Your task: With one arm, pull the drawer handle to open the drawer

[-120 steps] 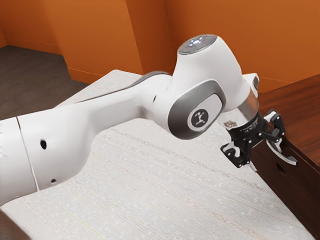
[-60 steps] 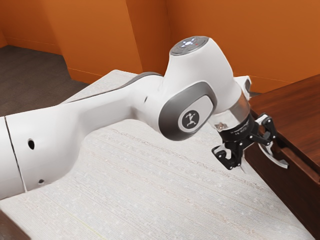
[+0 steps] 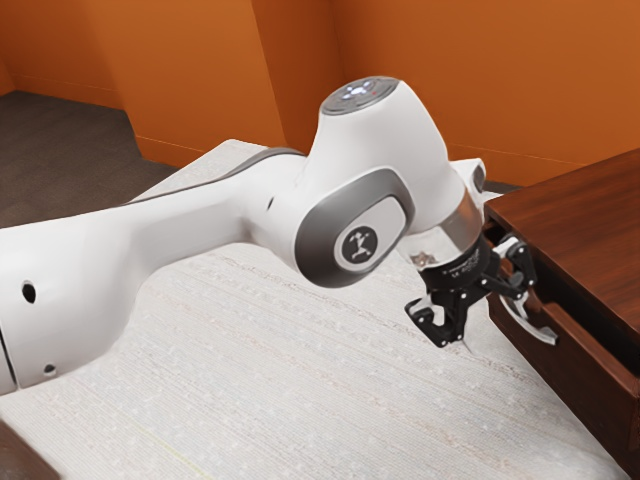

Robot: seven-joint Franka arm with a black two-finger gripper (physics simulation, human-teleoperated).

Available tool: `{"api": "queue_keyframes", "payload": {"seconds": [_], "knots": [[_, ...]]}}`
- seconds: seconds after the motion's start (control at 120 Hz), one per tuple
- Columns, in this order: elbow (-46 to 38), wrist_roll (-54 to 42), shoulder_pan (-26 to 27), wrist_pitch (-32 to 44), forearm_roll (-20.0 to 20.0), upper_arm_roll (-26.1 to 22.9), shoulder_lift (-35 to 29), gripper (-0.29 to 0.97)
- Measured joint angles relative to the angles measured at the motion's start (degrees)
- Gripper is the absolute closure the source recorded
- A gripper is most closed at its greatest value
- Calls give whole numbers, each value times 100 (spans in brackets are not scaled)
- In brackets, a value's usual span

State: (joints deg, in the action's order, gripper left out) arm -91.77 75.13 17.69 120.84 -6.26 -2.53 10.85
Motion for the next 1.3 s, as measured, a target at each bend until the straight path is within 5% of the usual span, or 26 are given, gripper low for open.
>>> {"api": "queue_keyframes", "payload": {"seconds": [1.3], "knots": [[-1529, -161, -194, -3, -22, -9, -1305, 25]]}}
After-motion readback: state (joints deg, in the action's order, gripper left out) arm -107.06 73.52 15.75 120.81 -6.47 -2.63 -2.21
